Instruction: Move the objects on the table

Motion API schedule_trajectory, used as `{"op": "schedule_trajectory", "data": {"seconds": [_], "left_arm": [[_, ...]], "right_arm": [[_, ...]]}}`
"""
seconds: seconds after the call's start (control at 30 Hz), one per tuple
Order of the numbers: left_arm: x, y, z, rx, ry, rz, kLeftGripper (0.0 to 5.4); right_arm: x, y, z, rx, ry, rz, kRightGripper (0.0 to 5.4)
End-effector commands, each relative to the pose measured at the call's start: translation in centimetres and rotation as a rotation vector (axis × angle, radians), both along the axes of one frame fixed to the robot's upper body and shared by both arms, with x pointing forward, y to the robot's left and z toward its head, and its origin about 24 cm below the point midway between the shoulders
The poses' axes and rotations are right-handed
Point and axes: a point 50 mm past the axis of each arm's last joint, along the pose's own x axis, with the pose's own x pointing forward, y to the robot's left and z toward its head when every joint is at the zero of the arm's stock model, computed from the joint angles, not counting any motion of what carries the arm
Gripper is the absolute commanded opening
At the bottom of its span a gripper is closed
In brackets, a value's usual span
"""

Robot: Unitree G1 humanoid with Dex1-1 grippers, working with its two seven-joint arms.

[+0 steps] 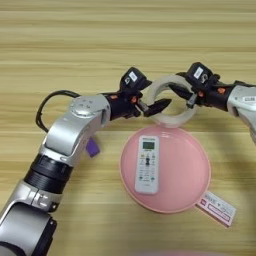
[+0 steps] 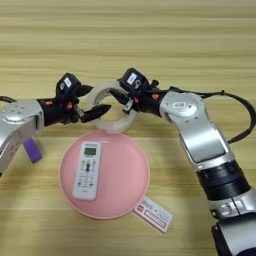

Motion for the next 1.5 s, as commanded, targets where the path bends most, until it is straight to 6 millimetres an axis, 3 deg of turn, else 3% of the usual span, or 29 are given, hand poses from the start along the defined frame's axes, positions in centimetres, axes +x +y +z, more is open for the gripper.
{"op": "schedule_trajectory", "data": {"seconds": [0.03, 0.23, 0.67, 1.5], "left_arm": [[0.4, 0.4, -0.1, 0.036, -0.012, 0.023, 3.53], [0.5, 0.5, -0.2, 0.044, -0.016, 0.031, 2.79], [0.8, 0.6, -0.5, 0.058, -0.017, 0.054, 1.78], [1.0, 0.7, -0.8, 0.066, -0.025, 0.057, 1.58]], "right_arm": [[-0.3, 0.6, 1.0, 0.007, -0.058, 0.028, 1.49], [-0.8, 1.1, 1.0, -0.009, -0.089, 0.04, 1.49], [-2.4, 2.4, 1.4, -0.007, -0.145, 0.098, 1.48], [-2.8, 2.6, 2.0, 0.022, -0.156, 0.129, 1.48]]}}
